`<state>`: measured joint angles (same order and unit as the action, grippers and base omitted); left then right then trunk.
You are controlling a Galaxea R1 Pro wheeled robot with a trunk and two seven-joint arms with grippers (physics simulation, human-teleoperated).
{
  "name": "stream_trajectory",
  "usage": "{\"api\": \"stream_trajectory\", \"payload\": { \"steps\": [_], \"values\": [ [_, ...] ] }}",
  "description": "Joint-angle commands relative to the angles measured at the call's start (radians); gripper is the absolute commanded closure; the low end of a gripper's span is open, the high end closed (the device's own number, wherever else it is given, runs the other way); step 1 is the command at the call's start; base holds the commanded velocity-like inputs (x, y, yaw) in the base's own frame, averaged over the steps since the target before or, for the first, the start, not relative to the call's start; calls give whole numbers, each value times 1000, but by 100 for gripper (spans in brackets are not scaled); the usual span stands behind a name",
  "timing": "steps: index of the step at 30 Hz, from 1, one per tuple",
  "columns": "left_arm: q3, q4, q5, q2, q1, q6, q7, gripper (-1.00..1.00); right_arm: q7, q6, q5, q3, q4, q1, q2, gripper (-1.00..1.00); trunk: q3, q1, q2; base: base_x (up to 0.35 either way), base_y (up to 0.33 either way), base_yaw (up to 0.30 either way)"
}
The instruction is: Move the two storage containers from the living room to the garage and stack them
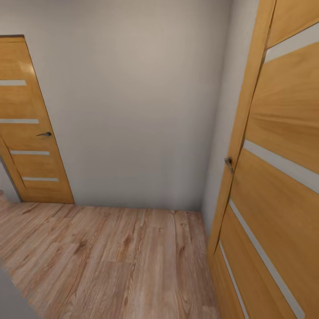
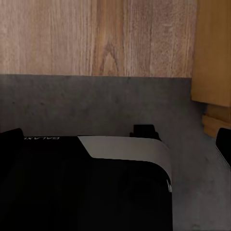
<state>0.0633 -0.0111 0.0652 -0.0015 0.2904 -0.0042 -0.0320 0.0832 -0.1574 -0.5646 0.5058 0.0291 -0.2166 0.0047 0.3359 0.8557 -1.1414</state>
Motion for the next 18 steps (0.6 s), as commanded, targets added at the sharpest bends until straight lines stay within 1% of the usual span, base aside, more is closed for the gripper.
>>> {"api": "stream_trajectory", "payload": {
  "steps": [1,18],
  "values": [
    [6,0,7,0,1,0,-3,-100,6,-5,-11,7,3,-1,0,-100,1,1,-1,322,0,0],
    [7,0,7,0,1,0,-3,-100,6,-5,-11,7,3,-1,0,-100,1,1,-1,322,0,0]
  ]
}}
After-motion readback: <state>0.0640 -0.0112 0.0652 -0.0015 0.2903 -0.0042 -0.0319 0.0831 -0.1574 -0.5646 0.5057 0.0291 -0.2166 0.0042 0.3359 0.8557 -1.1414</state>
